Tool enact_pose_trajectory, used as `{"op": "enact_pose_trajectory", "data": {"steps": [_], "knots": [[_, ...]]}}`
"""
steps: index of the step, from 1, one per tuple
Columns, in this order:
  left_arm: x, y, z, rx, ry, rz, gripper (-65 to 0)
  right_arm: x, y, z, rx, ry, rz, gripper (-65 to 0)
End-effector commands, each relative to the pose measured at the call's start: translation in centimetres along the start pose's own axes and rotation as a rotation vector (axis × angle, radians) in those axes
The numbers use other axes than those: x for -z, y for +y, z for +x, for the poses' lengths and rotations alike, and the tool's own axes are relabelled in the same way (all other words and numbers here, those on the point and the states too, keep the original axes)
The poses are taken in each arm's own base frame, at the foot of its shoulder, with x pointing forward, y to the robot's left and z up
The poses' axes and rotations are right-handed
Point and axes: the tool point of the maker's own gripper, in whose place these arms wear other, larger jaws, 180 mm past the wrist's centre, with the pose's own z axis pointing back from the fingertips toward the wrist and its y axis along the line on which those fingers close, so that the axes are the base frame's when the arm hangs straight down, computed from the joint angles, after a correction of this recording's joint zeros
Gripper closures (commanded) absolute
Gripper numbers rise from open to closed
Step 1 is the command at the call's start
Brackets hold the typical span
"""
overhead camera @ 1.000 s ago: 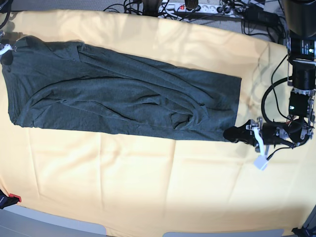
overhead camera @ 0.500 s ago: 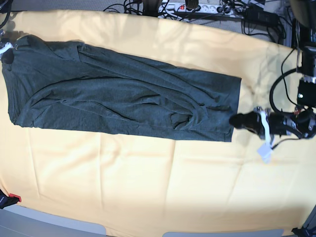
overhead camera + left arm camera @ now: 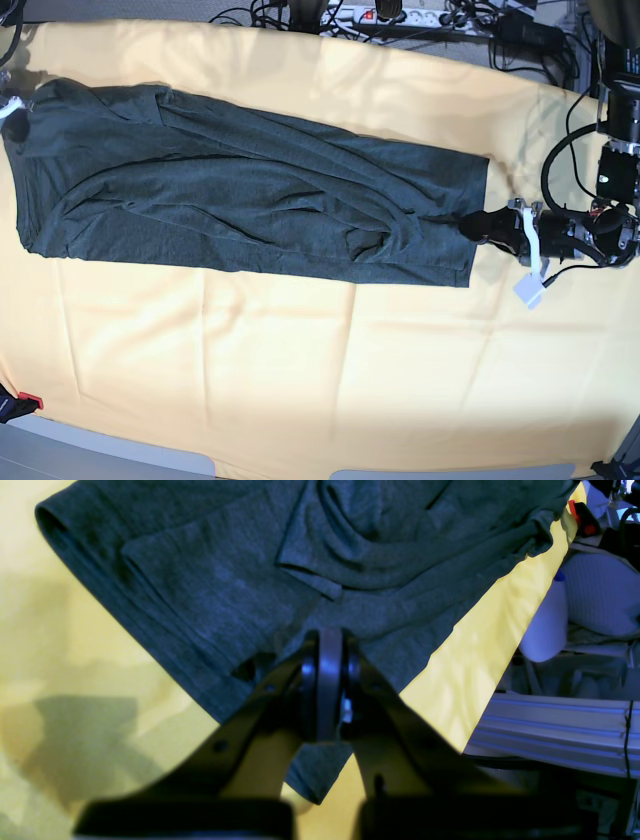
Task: Fold the T-shirt properly
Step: 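Pull the collar end with the right gripper to straighten the strip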
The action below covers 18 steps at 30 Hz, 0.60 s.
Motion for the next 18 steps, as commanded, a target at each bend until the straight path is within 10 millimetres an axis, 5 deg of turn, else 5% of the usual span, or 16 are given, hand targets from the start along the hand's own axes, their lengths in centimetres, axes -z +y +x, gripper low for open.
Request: {"op": "enact_pose_trajectory", "data": {"steps": [1, 7, 15, 18], "knots": [[-1.1, -0.2, 1.7, 0.035, -0.041, 0.005, 0.0, -0.5, 0.0, 1.5, -0.029, -0.041, 0.008, 0.0], [-1.1, -0.2, 1.7, 0.035, -0.042, 0.005, 0.0, -0.5, 0.0, -0.7, -0.026, 0.074, 0.01, 0.0], [-1.1, -0.2, 1.7, 0.035, -0.041, 0.006, 0.0, -0.6, 0.2, -0.9, -0.057, 0.086, 0.023, -0.5], [-1.2, -0.2, 1.6, 0.036, -0.037, 0.006, 0.0, -0.7, 0.2, -0.9, -0.071, 0.087, 0.027, -32.8]]}}
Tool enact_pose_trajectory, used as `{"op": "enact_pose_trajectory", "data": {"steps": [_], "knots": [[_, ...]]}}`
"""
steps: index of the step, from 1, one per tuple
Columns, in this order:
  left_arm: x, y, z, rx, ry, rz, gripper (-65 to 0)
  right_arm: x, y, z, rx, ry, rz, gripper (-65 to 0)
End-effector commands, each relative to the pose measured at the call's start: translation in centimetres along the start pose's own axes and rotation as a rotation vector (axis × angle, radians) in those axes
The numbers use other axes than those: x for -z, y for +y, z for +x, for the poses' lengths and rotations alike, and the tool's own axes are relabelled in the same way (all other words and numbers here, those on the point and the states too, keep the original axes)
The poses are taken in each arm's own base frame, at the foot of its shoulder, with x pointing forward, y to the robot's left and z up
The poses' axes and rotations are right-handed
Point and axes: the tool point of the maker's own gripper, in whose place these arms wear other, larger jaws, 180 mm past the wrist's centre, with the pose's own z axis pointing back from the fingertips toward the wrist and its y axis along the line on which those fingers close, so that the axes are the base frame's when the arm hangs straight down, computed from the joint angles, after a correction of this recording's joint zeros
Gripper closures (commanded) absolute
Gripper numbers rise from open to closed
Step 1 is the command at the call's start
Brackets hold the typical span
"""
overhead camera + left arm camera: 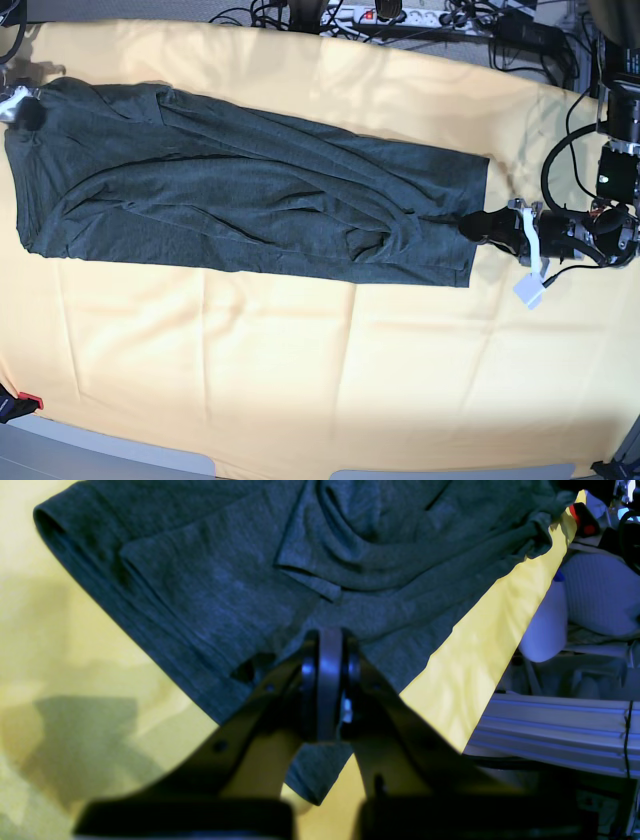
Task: Fold the T-shirt properly
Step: 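Pull the collar end with the right gripper to straighten the strip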
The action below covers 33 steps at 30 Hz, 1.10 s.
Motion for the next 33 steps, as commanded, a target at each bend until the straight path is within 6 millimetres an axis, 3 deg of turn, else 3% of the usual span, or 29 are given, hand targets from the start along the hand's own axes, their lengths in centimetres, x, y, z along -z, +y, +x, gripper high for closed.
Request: {"op": "enact_pose_trajectory", "data": {"steps": [1, 2, 7, 12, 15, 26, 30, 33], "knots": [[-1.2, -0.2, 1.6, 0.036, -0.037, 0.007, 0.0, -0.8, -0.4, 1.5, -0.031, -0.033, -0.009, -41.5], [-1.2, -0.1, 1.6, 0.036, -0.036, 0.008, 0.0, -0.8, -0.5, 1.5, -0.036, -0.033, -0.01, -45.6], [-1.5, 0.0, 1.5, 0.035, -0.034, 0.016, 0.0, -1.2, -0.5, 2.0, -0.078, -0.019, 0.0, -45.6], [-2.0, 0.3, 1.4, 0.034, -0.028, 0.03, 0.0, -2.0, 3.6, 2.6, -0.052, -0.035, 0.214, -45.2], [-2.2, 0.4, 1.4, 0.034, -0.027, 0.034, 0.0, -2.9, 5.9, 4.7, -0.041, -0.14, 0.334, -45.2], [-2.3, 0.4, 1.6, 0.035, -0.043, 0.035, 0.0, -3.2, 5.9, 0.5, -0.013, -0.018, 0.332, -44.5], [-2.3, 0.4, 1.8, 0.035, -0.052, 0.036, 0.0, -2.5, 7.1, -0.3, -0.025, 0.019, 0.371, -44.5], [-2.3, 0.4, 1.8, 0.035, -0.052, 0.036, 0.0, -1.5, 9.2, -1.3, -0.049, 0.072, 0.435, -44.5]]}}
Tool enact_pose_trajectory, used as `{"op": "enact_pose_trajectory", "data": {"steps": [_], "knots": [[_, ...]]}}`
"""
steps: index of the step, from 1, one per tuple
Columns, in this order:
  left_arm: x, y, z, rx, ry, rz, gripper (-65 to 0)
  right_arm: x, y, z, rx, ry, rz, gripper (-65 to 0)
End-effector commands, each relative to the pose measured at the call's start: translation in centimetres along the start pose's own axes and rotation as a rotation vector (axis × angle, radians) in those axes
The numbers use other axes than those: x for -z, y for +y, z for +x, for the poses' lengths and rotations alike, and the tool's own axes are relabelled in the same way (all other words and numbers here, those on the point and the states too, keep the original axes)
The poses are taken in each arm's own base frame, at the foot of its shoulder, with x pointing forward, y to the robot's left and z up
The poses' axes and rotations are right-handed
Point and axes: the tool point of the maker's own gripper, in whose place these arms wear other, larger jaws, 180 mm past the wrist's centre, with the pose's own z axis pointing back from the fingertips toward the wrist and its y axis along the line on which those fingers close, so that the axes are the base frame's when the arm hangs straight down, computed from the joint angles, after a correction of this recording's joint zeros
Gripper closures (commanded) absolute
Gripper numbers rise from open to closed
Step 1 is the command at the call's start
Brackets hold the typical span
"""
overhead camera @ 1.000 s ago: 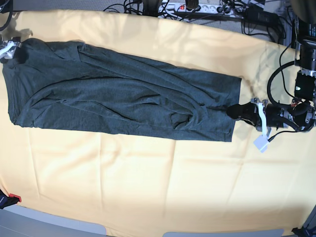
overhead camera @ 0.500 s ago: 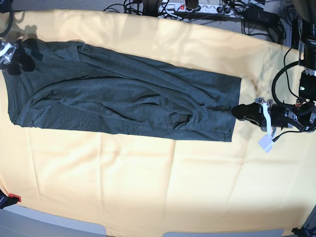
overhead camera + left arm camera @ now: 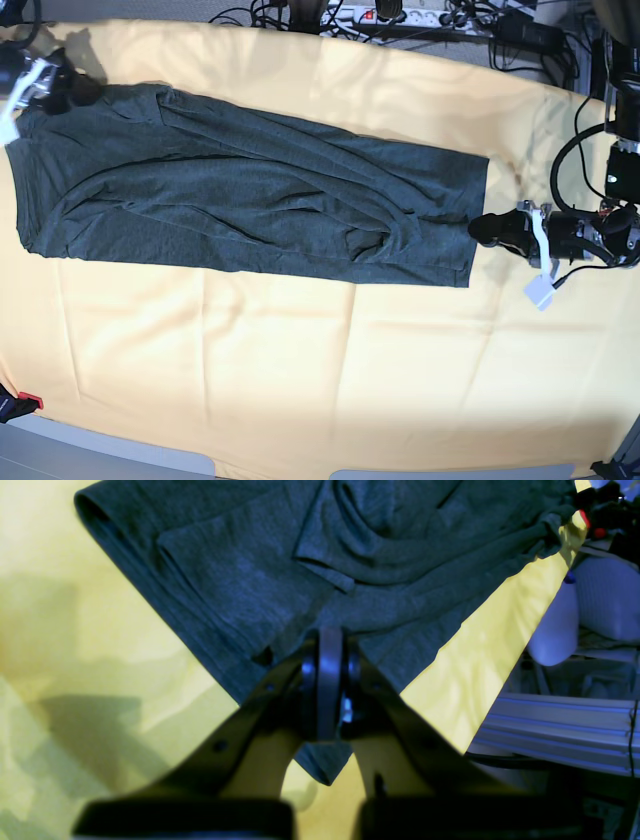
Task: Fold the T-shirt properly
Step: 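Pull the collar end with the right gripper to straighten the strip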
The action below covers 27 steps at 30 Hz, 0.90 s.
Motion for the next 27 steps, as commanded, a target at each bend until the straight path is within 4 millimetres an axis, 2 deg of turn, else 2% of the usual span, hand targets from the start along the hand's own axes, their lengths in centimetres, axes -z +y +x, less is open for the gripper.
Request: {"op": "enact_pose_trajectory", "data": {"steps": [1, 5, 12, 14, 21, 22, 27], "knots": [[-1.1, -0.2, 1.7, 0.035, -0.046, 0.005, 0.0, 0.0, 0.6, 0.7, -0.034, -0.005, 0.022, -44.5], [-1.1, -0.2, 1.7, 0.034, -0.046, 0.005, 0.0, 1.5, 1.8, -0.2, -0.048, 0.049, 0.071, -44.5], [-1.1, -0.2, 1.8, 0.034, -0.047, 0.005, 0.0, 1.1, -1.4, -2.7, -0.085, 0.198, -0.099, -43.9], [-1.1, -0.2, 1.8, 0.035, -0.05, 0.005, 0.0, 1.0, -2.0, -2.8, -0.094, 0.208, -0.135, -37.5], [-1.1, -0.2, 1.8, 0.034, -0.051, 0.005, 0.0, 0.9, -3.0, -2.6, -0.111, 0.201, -0.187, -2.1], [-1.1, -0.2, 1.8, 0.034, -0.052, 0.005, 0.0, 0.9, -2.9, -2.5, -0.113, 0.2, -0.188, 0.0], [-1.1, -0.2, 1.9, 0.034, -0.053, 0.005, 0.0, 0.7, -1.8, -1.3, -0.185, 0.192, -0.189, 0.0]]}}
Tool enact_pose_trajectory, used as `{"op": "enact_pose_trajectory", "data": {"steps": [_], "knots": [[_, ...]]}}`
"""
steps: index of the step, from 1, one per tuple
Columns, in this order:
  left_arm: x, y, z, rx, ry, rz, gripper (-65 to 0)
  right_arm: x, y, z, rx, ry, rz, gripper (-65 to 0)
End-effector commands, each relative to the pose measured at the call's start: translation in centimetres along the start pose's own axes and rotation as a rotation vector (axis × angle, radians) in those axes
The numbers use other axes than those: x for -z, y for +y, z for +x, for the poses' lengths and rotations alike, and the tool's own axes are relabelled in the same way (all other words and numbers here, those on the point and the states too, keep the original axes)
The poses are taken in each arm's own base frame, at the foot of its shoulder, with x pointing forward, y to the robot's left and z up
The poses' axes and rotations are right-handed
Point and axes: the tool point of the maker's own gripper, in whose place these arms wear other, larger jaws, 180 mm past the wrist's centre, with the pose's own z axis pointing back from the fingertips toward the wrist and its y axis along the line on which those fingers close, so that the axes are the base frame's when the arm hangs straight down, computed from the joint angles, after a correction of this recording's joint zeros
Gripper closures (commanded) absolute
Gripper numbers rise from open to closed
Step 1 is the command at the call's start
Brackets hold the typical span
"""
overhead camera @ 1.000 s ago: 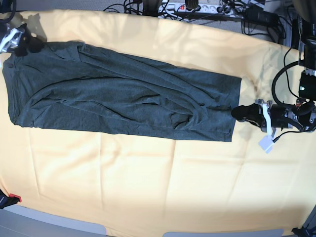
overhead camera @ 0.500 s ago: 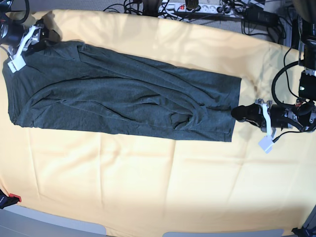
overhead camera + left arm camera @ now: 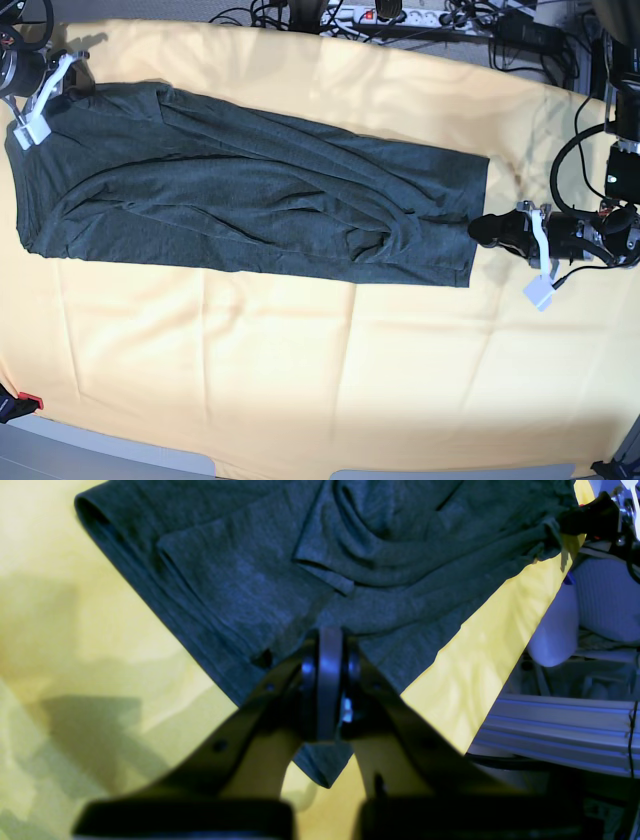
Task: Fold the T-shirt properly
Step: 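Pull the collar end with the right gripper to straighten the strip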
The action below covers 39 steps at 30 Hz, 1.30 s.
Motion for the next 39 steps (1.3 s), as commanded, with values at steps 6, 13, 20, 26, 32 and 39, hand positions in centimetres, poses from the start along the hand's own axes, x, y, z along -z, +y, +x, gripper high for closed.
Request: {"op": "enact_pose_trajectory", "data": {"steps": [6, 13, 20, 26, 32, 39], "knots": [[-1.1, -0.2, 1.8, 0.034, -0.049, 0.005, 0.0, -2.1, 1.6, 3.8, -0.158, -0.079, -0.037, 0.0], [-1.1, -0.2, 1.8, 0.035, -0.049, 0.005, 0.0, -2.7, 2.3, 5.7, -0.203, -0.154, -0.047, 0.0], [-1.1, -0.2, 1.8, 0.035, -0.049, 0.005, 0.0, -3.2, 0.4, 7.8, -0.243, -0.234, -0.167, 0.0], [-1.1, -0.2, 1.8, 0.034, -0.049, 0.005, 0.0, -3.9, -0.2, 10.5, -0.269, -0.302, -0.206, 0.0], [-1.1, -0.2, 1.8, 0.034, -0.049, 0.005, 0.0, -4.6, -0.6, 12.8, -0.289, -0.36, -0.235, 0.0], [-1.1, -0.2, 1.8, 0.035, -0.049, 0.005, 0.0, -5.2, -0.5, 14.6, -0.303, -0.423, -0.242, 0.0]]}}
